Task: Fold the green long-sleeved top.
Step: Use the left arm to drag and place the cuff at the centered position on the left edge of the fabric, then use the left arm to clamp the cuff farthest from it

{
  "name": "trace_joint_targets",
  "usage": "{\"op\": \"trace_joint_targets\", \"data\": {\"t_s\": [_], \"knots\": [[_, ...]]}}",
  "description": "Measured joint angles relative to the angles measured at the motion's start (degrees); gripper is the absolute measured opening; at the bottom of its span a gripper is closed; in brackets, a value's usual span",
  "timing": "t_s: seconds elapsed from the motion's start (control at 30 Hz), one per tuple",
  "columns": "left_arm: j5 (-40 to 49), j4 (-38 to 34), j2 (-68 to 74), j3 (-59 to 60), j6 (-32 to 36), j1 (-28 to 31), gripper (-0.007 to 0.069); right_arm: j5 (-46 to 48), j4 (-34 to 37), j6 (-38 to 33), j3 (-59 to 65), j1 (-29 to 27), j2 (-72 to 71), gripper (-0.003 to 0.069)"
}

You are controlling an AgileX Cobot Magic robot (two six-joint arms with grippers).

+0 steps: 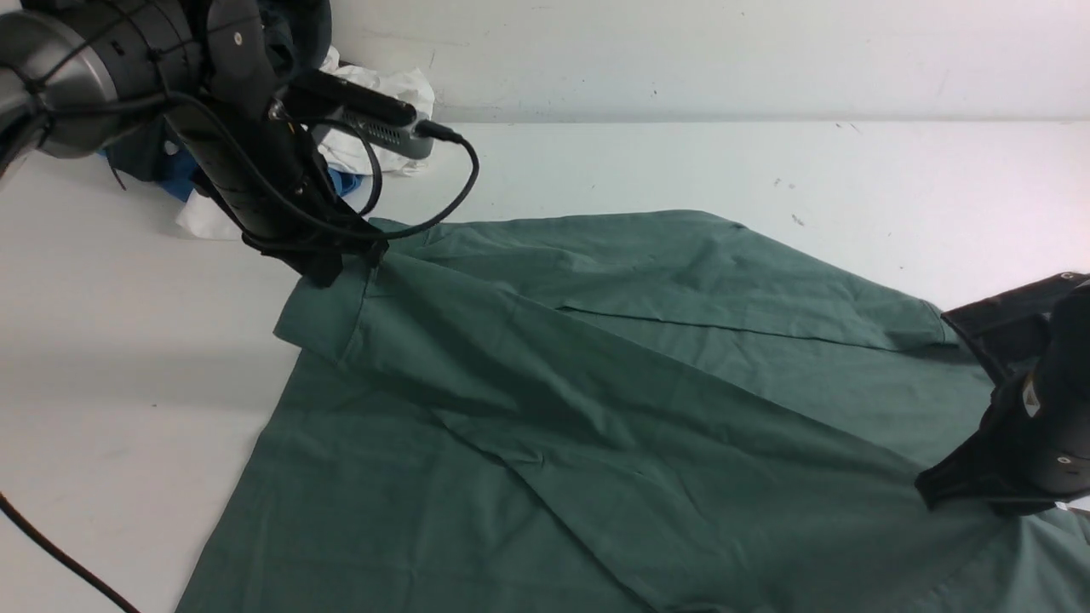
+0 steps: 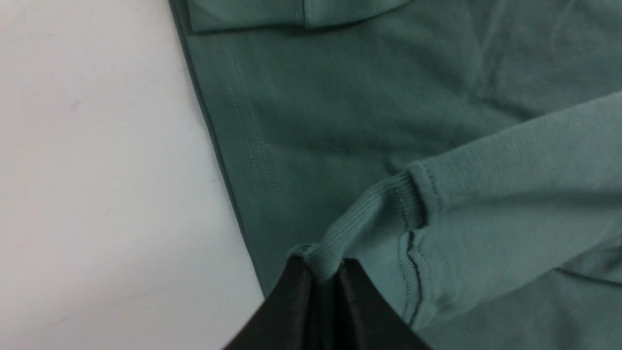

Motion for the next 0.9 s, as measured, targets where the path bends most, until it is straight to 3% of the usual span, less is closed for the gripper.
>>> {"op": "trace_joint_targets", "data": {"t_s": [0.17, 0.27, 0.4, 0.43, 0.5, 0.57, 0.7, 0.9], "knots": [[-1.6, 0.0, 2.7, -0.1, -0.8, 0.0, 0.0048, -1.1, -0.1, 0.5, 0.0, 0.0, 0.0, 0.0006], [-3.3, 0.4, 3.3, -0.1, -1.8, 0.0, 0.0111, -1.6, -0.1, 1.0, 0.0, 0.0, 0.0, 0.0036], [-6.8, 3.3, 3.5, -0.3, -5.8, 0.0, 0.0288, -1.5, -1.4, 2.1, -0.4, 0.0, 0.0, 0.014], [-7.0, 3.3, 3.5, -0.3, -6.2, 0.0, 0.0298, -1.5, -1.4, 2.2, -0.5, 0.0, 0.0, 0.0146], [-7.8, 5.4, 3.9, -2.1, -11.6, 0.0, 0.0424, 0.4, -2.2, 3.3, -2.9, 0.0, 0.0, 0.0234], [-7.7, 5.7, 4.6, -4.2, -14.0, 0.0, 0.0479, 1.7, -2.6, 3.6, -5.4, 0.0, 0.0, 0.0276], [-7.3, 3.3, 8.5, -10.0, -15.3, 0.0, 0.0517, 3.2, -2.2, 3.8, -10.8, 0.0, -1.0, 0.0318], [-7.3, -1.3, 16.5, -18.7, -15.2, 0.0, 0.0506, 3.7, 1.8, 0.2, -14.8, 0.0, -3.4, 0.0323]]}}
